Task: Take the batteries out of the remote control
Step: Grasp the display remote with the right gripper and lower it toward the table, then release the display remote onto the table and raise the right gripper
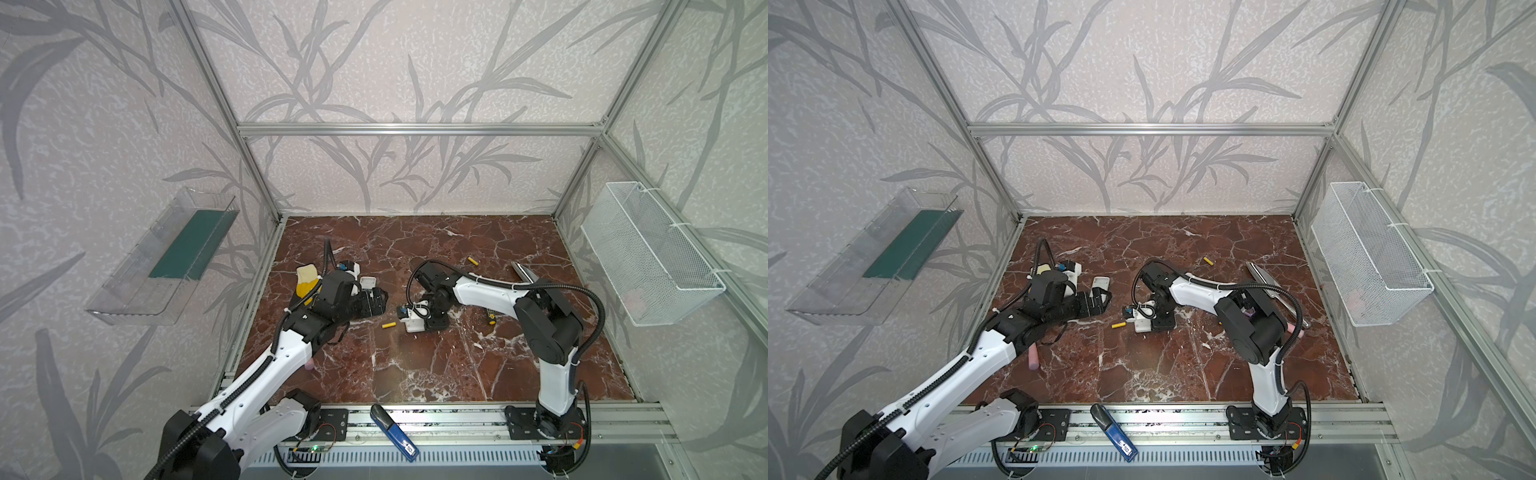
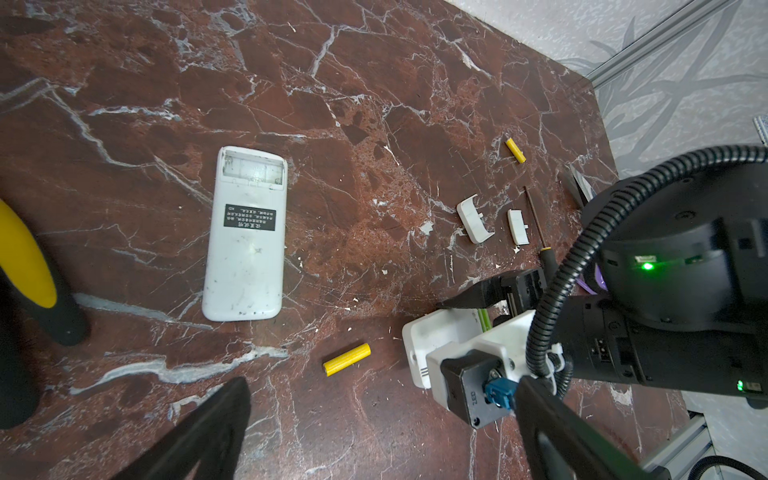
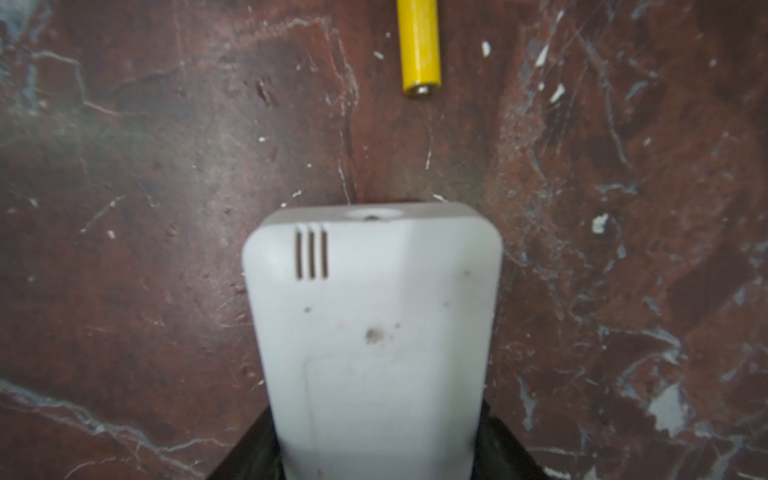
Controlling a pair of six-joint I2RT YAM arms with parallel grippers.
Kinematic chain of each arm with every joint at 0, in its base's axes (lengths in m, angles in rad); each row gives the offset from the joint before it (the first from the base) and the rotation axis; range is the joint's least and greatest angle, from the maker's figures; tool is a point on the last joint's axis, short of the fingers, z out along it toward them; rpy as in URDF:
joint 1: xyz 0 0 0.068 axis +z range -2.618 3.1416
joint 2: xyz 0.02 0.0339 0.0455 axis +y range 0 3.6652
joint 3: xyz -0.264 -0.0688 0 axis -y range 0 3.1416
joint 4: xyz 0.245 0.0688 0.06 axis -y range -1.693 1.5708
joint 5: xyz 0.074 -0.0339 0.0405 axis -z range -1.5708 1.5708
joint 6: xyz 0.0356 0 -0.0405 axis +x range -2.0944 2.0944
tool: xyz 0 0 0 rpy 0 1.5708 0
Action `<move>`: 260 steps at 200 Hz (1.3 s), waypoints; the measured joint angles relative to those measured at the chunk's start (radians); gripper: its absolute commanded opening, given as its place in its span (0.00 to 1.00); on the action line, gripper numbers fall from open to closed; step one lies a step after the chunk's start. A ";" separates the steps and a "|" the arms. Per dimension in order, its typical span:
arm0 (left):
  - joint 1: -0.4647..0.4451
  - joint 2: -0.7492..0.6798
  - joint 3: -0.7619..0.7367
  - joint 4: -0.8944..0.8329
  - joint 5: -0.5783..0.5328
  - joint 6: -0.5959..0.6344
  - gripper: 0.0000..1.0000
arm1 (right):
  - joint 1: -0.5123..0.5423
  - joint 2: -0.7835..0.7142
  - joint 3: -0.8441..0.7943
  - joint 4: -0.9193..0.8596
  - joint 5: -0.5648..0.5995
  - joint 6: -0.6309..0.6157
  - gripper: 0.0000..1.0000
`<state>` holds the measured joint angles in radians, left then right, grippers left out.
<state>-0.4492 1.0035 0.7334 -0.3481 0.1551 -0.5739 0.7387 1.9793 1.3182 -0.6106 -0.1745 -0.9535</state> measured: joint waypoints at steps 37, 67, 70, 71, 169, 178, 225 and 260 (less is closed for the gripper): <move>0.000 -0.003 0.000 -0.001 0.000 0.006 0.99 | 0.008 0.013 0.024 -0.016 0.025 -0.011 0.63; 0.000 -0.003 0.000 -0.003 0.000 0.014 0.99 | 0.010 0.012 0.026 -0.018 0.032 -0.013 0.66; 0.000 -0.003 0.000 -0.003 0.000 0.014 1.00 | 0.010 0.011 0.025 -0.016 0.031 -0.013 0.66; 0.000 -0.003 0.000 -0.003 0.000 0.014 1.00 | 0.010 0.011 0.025 -0.016 0.032 -0.012 0.66; 0.000 0.064 0.017 -0.009 0.061 0.032 0.99 | 0.004 -0.347 -0.235 0.187 0.074 0.246 0.70; 0.000 0.079 0.020 -0.008 0.072 0.032 0.99 | -0.003 -0.398 -0.245 0.213 0.096 0.316 0.70; 0.000 0.098 0.031 -0.004 0.108 0.033 0.99 | -0.167 -0.560 -0.287 0.254 0.199 0.762 0.66; 0.000 0.103 0.056 0.008 0.122 0.033 0.98 | -0.290 -0.686 -0.455 0.265 0.292 1.077 0.65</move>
<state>-0.4492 1.1061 0.7898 -0.3405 0.2775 -0.5407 0.4488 1.2930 0.8627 -0.3454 0.1177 0.1238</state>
